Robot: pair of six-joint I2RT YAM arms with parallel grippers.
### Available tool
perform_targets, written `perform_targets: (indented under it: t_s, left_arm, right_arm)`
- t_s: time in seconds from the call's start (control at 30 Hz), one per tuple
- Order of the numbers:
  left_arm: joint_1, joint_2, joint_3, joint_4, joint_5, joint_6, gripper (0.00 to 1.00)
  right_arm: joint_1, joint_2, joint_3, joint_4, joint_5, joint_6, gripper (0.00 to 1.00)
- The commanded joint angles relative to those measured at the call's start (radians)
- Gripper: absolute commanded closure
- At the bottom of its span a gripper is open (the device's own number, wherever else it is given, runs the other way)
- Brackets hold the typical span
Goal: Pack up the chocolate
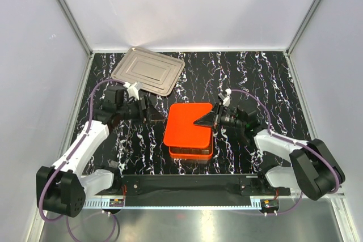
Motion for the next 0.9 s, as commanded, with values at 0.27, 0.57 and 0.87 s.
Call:
perform_targets:
  t_s: [0.27,0.57,0.87]
  left_arm:
    - [-0.043,-0.036,-0.073,0.137,-0.056,-0.048,0.21]
    - [-0.101,-0.001,-0.142,0.263,-0.035,-0.114,0.22]
    - [-0.178,0.056,-0.163,0.317,-0.105,-0.140,0.22]
  right_arm:
    - [0.008,0.103,0.013,0.136,0.018,-0.050,0.98]
    - [0.006,0.180,0.051,0.099,-0.002,-0.113,0.98]
    - [0.008,0.174,0.066,-0.039,-0.010,-0.198,0.92]
